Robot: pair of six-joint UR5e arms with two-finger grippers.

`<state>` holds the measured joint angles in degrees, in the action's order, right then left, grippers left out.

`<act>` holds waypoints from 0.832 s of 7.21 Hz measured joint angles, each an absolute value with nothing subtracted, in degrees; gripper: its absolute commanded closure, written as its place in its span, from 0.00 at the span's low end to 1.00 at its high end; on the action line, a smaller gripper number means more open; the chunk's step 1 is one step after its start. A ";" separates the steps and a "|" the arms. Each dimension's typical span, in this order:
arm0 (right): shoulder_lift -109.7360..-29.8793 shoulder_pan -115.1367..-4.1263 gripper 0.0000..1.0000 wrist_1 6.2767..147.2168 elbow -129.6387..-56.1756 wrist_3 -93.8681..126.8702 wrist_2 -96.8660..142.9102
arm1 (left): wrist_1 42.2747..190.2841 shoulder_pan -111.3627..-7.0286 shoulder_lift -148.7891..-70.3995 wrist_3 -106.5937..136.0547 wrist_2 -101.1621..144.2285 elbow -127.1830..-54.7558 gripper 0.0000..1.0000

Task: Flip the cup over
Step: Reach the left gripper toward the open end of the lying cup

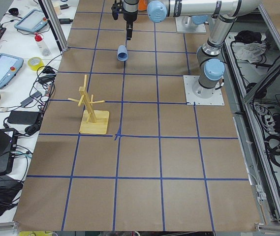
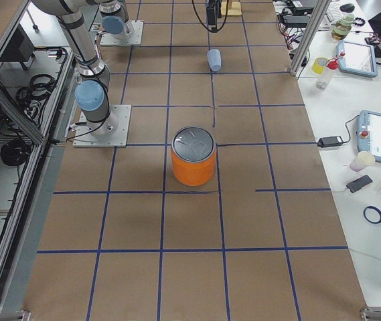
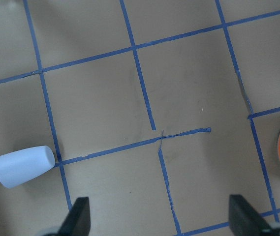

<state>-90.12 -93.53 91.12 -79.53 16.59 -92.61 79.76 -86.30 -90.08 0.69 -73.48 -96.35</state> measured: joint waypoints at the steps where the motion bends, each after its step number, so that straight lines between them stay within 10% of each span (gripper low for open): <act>1: -90.10 -93.49 0.00 91.15 -79.97 15.77 -92.58 | 76.87 -84.77 -91.76 0.28 -67.92 -99.05 0.00; 6: -89.84 -93.27 0.00 91.35 -80.74 1.75 -91.54 | 56.38 -82.21 -105.75 -1.22 -48.40 -108.29 0.00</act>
